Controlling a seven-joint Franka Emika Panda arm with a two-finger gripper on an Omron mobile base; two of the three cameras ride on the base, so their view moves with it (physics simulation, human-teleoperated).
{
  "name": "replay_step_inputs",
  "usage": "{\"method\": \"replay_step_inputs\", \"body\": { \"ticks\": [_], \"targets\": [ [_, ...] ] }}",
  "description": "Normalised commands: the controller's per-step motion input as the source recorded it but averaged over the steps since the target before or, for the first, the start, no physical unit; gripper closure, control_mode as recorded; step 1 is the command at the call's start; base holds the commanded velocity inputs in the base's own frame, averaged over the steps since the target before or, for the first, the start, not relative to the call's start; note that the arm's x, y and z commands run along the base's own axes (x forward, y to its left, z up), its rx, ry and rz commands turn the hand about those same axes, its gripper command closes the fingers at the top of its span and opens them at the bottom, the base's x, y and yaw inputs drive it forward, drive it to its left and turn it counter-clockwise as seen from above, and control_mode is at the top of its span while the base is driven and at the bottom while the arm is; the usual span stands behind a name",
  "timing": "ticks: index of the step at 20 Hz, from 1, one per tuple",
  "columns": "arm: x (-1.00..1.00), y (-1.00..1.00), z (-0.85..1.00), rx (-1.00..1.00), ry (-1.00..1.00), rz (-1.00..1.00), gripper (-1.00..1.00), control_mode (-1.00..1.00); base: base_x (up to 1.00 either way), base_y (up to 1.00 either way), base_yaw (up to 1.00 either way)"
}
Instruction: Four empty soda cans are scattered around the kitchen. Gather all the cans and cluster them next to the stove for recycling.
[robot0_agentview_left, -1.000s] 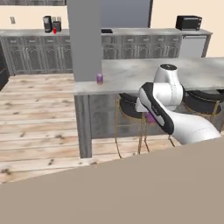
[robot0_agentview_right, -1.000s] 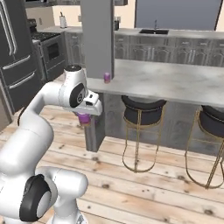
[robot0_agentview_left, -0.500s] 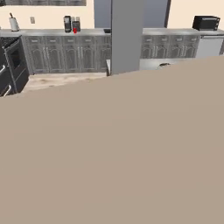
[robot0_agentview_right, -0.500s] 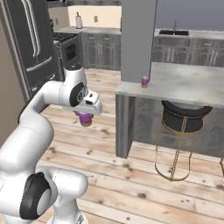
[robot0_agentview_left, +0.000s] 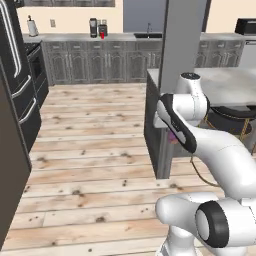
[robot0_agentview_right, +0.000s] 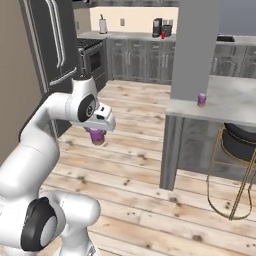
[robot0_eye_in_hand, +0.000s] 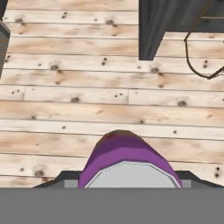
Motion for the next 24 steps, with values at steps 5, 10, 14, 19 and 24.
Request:
{"method": "replay_step_inputs", "body": {
  "ticks": [5,10,14,19,24],
  "targets": [
    [0.0,0.0,0.0,0.0,0.0,0.0,1.0,1.0,0.88,0.35,-0.01],
    [0.0,0.0,0.0,0.0,0.0,0.0,1.0,1.0,1.0,0.26,-0.04],
    [0.0,0.0,0.0,0.0,0.0,0.0,1.0,1.0,1.0,0.31,-0.04],
    [0.0,0.0,0.0,0.0,0.0,0.0,1.0,1.0,1.0,0.36,-0.04],
    [0.0,0.0,0.0,0.0,0.0,0.0,1.0,1.0,1.0,0.39,-0.03]
  ]
}}
